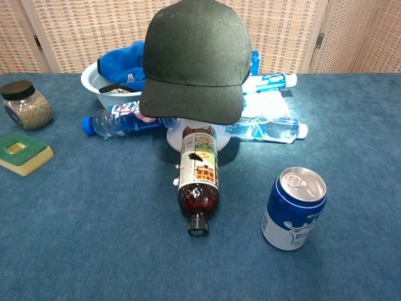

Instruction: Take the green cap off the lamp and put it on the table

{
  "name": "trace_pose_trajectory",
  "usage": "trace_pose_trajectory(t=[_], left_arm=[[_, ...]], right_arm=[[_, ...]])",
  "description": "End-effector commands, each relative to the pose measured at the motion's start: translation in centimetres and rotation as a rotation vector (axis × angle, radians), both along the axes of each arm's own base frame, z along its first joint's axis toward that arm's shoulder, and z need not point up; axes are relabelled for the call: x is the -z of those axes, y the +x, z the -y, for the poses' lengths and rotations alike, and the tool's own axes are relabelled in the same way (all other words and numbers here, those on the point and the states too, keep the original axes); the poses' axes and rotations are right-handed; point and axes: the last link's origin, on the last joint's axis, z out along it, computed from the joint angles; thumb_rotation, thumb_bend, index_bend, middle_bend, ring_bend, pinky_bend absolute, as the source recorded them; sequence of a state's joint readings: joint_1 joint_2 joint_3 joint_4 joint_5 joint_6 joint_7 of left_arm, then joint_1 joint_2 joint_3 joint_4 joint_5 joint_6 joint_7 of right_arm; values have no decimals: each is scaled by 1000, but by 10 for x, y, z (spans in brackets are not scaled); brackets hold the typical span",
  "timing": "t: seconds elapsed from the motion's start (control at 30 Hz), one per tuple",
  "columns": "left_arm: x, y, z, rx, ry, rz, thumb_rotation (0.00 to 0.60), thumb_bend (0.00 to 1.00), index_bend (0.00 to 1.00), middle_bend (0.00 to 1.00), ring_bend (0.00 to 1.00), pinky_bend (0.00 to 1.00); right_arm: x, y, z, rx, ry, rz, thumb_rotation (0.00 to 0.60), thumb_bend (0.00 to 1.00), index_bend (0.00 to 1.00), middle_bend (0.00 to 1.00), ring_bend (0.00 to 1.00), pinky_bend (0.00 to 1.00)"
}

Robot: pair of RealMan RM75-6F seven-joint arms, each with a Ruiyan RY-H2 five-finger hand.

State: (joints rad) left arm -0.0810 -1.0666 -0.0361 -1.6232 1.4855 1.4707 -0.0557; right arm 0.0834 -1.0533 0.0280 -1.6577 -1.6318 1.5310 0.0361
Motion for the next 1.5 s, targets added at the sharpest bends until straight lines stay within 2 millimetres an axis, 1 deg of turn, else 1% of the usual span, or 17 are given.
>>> trace_pose_trajectory(t=[0.03,0.27,0.37,0.5,0.7,0.9,1.13,1.3,1.43,1.5], left_arm=[[0,-1,0,-2,-1,0,600,228,261,168,161,0],[2,-2,-1,-7,-6,1,600,228,261,168,161,0],[3,-3,-1,-8,-5,2,600,228,261,168,162,0],[3,-2,-1,-6,-9,2,600,228,261,168,162,0],[4,-1,0,-3,-9,6,600,228,261,168,162,0],[3,-1,3,-5,-7,3,600,228,261,168,162,0],[0,-2,5,-15,2,-1,600,228,261,168,162,0],[1,-2,4,-17,-3,-4,600,228,261,168,162,0],[1,0,3,-11,-5,-8,600,228,261,168,162,0],[0,1,2,-8,-3,-8,600,228,261,168,162,0]], right_arm=[[0,1,1,-2,0,-1,600,12,293,267,176,218],[1,4,4,-15,3,-8,600,12,293,267,177,214],[1,9,6,-36,12,-8,600,12,292,267,176,188],[3,20,13,-79,36,-24,600,12,292,267,176,169],[11,47,30,-184,90,-83,600,11,293,267,172,164],[26,82,52,-305,128,-116,600,12,293,260,163,146],[47,115,70,-417,123,-160,600,12,279,241,135,106],[65,134,78,-466,118,-161,600,7,199,189,79,56],[79,144,81,-497,128,-168,600,0,115,137,26,6],[86,149,81,-514,136,-175,600,0,86,120,9,0]])
